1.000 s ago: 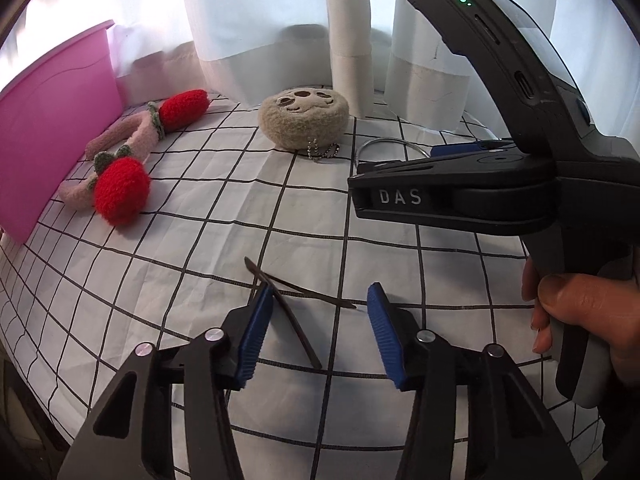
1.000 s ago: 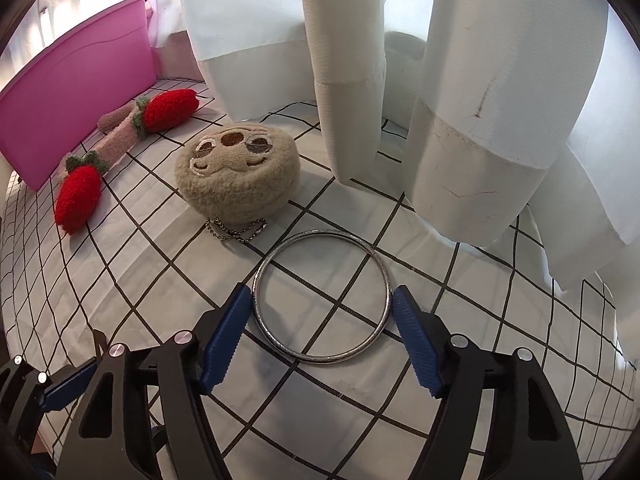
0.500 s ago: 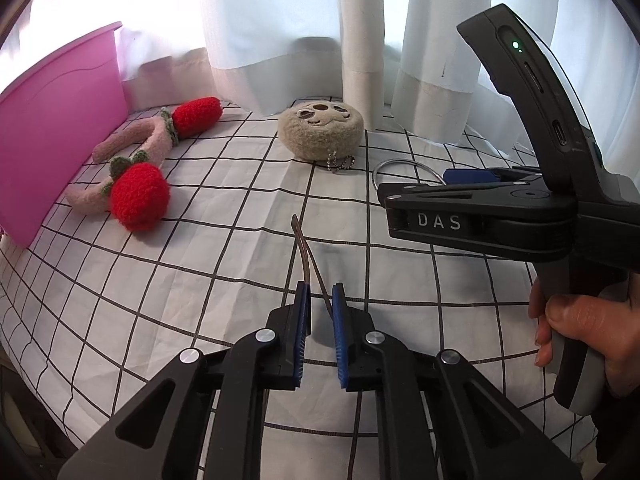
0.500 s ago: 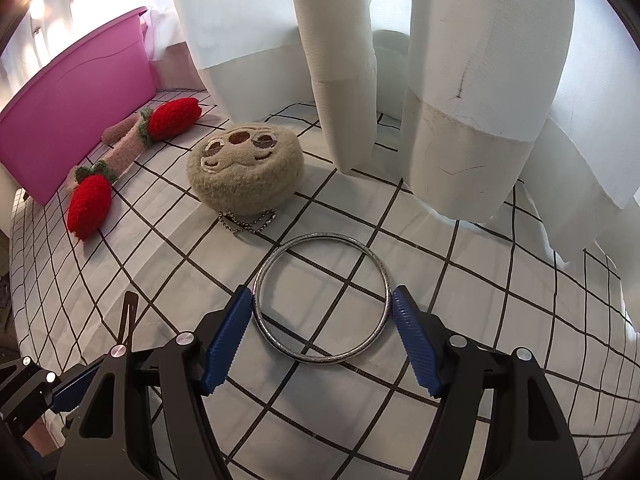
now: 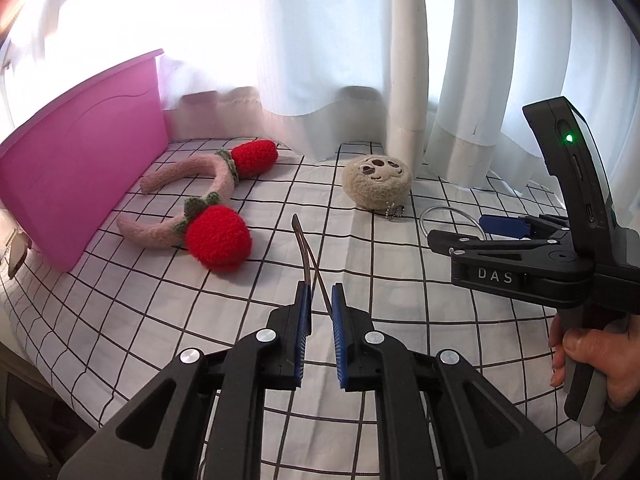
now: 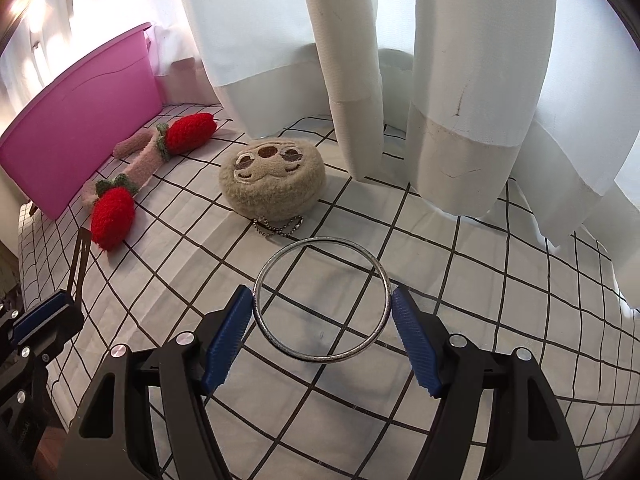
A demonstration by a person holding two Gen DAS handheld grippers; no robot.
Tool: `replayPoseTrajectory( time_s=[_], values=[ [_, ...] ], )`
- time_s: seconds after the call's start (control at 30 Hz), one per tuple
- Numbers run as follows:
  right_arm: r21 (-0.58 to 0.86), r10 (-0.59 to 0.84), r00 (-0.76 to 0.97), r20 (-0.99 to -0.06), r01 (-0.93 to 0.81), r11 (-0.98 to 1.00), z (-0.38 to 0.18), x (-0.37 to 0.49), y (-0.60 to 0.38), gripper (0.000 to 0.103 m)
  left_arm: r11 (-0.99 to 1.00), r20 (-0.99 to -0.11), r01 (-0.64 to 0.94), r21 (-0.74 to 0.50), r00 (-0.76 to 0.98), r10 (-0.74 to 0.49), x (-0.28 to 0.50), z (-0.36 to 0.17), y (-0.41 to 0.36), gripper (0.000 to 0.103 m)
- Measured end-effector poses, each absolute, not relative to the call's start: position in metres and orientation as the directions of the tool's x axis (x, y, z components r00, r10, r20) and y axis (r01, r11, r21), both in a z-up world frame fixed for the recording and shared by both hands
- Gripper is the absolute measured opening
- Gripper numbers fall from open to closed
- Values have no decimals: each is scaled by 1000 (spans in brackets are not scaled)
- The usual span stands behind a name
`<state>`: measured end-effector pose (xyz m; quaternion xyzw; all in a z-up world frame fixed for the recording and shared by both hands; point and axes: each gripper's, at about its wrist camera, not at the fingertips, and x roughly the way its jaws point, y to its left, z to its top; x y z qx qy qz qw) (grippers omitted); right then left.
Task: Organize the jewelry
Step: 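Lift and carry the hair clip and ring in both tools over the pink tub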
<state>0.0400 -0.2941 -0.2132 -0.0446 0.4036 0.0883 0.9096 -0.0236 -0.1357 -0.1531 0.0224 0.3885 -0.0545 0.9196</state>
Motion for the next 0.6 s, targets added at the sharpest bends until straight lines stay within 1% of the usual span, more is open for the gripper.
replayPoseTrajectory(
  time_s=[0.27, 0.6],
  values=[
    [0, 136, 681, -720, -195, 981, -190, 29, -263, 69, 996, -674, 86, 25, 737, -47, -18, -114, -92, 12],
    [-4, 149, 742, -653, -200, 980, -133, 26, -209, 69, 998, -598, 59, 31, 801, -29, -9, -60, -35, 12]
  ],
)
